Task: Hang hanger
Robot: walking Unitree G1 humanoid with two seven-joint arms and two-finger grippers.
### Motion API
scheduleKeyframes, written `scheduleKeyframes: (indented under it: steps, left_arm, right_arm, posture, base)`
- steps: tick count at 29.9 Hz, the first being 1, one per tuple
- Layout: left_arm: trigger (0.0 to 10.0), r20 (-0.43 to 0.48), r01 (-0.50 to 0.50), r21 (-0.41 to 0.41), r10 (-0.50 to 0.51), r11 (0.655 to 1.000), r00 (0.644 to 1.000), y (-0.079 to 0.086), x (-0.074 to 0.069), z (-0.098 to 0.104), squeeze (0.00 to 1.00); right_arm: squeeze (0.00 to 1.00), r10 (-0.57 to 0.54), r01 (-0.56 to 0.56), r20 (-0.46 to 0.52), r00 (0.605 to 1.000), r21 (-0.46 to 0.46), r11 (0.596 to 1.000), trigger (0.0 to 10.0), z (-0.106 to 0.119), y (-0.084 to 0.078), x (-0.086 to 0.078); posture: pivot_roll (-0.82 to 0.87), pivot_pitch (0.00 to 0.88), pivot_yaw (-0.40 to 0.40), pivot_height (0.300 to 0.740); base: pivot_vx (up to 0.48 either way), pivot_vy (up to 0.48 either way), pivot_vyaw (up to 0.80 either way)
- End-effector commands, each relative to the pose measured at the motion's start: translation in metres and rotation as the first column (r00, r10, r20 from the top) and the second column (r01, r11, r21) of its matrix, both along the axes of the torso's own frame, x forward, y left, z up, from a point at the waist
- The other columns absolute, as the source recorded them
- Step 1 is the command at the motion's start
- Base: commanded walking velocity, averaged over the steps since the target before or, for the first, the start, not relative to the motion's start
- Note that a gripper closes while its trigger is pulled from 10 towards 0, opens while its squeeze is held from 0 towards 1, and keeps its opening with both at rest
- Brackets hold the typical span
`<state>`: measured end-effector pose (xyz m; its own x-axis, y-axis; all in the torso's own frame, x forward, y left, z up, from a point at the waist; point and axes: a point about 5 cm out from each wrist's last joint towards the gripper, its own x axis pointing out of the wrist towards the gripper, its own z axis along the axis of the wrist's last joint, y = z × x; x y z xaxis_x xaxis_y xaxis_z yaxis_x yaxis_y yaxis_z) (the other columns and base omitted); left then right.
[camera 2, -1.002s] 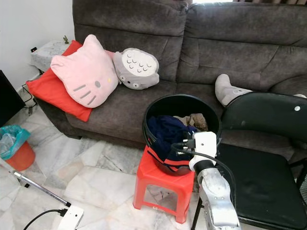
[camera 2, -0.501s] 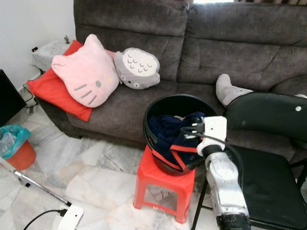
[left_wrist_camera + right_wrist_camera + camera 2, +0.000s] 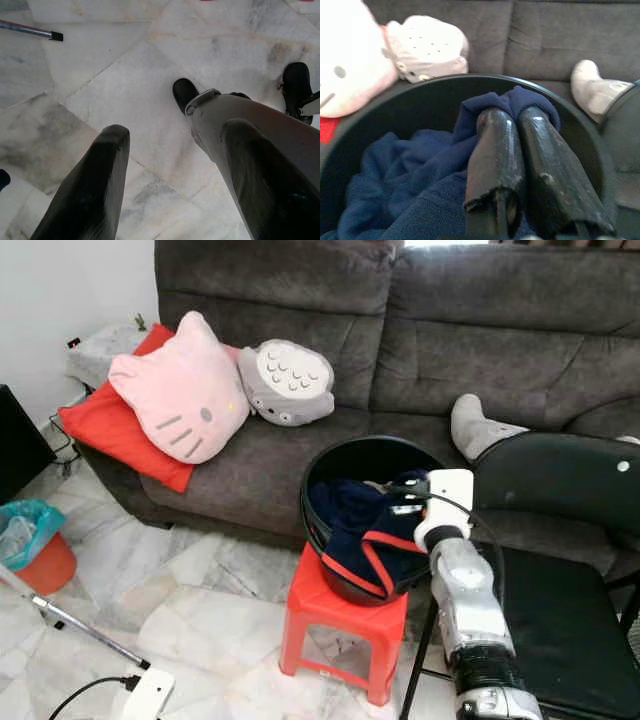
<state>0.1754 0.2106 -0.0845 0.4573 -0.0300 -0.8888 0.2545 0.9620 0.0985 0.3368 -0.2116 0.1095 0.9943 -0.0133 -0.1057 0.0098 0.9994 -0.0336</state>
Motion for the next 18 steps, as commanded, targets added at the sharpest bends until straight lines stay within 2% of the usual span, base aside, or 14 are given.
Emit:
scheduleKeyframes:
  steps: [1,6,11,18]
  left_arm:
    - [10.0,-0.014,0.010,0.010,-0.010,1.000,1.000,0.002,-0.002,-0.001,0.00]
    - [10.0,-0.012,0.003,0.010,-0.003,1.000,1.000,0.002,-0.002,-0.001,0.00]
    - [10.0,-0.013,0.004,0.010,-0.004,1.000,1.000,0.002,-0.003,-0.001,0.00]
    - [10.0,-0.013,0.005,0.012,-0.004,1.000,1.000,0.002,-0.003,-0.001,0.00]
  right_arm:
    - [0.00,-0.014,0.014,0.003,1.000,0.006,1.000,0.0,0.002,-0.005,0.005]
    - [0.00,-0.076,0.077,-0.076,0.994,0.012,0.997,0.0,-0.009,-0.014,0.008]
    - [0.00,-0.097,0.098,-0.144,0.985,0.001,0.995,0.0,-0.022,-0.016,0.006]
    - [0.00,-0.116,0.131,-0.191,0.975,0.069,0.989,0.0,-0.035,-0.017,0.002]
  posture:
    - [-0.08,0.000,0.016,0.740]
    - [-0.08,0.000,0.014,0.740]
    - [-0.08,0.000,0.015,0.740]
    - [-0.07,0.000,0.017,0.740]
  base:
    - [0.000,0.000,0.00]
    - [0.000,0.000,0.00]
    - [0.000,0.000,0.00]
    - [0.000,0.000,0.00]
